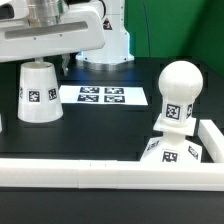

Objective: Assemble lamp

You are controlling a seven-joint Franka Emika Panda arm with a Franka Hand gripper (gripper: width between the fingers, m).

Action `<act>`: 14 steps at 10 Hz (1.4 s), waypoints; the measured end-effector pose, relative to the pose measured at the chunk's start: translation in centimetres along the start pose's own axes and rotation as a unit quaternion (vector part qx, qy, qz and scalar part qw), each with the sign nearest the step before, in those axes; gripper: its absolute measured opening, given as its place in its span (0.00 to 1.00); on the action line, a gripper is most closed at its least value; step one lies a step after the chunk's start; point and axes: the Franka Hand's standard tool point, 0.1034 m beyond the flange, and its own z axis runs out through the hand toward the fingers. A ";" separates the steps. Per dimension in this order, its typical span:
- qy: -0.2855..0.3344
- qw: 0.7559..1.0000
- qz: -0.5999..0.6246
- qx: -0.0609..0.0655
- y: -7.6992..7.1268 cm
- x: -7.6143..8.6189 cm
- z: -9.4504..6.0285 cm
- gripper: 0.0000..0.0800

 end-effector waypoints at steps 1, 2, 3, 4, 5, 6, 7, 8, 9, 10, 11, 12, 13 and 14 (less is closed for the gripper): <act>0.000 1.000 -0.001 0.000 -0.1 0.1 0.0 0.05; 0.000 1.000 -0.002 0.000 -0.2 0.2 0.0 0.05; -0.001 1.000 -0.005 0.000 -0.4 0.2 0.0 0.05; -0.003 1.000 -0.007 0.002 -0.7 0.4 -0.1 0.05; -0.005 1.000 -0.009 0.004 -0.9 0.5 -0.2 0.05; -0.003 1.000 -0.005 0.004 -1.4 1.0 -0.5 0.05; -0.001 1.000 -0.003 0.003 -2.9 1.8 -0.8 0.05; -0.003 1.000 0.010 0.008 -4.8 2.6 -1.3 0.06; -0.007 0.999 0.036 0.019 -7.0 3.9 -2.2 0.06; -0.006 0.998 0.049 0.026 -9.1 5.8 -3.7 0.06; -0.005 0.998 0.061 0.029 -10.4 7.3 -5.0 0.06; -0.009 0.997 0.076 0.034 -11.6 8.9 -6.6 0.06; -0.007 0.995 0.089 0.036 -12.5 10.4 -7.9 0.06; -0.003 0.994 0.099 0.039 -13.2 11.9 -9.3 0.06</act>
Offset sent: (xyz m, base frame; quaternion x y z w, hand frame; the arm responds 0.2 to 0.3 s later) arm 0.0088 0.0160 0.0062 0.0229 -0.0054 0.0060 0.9997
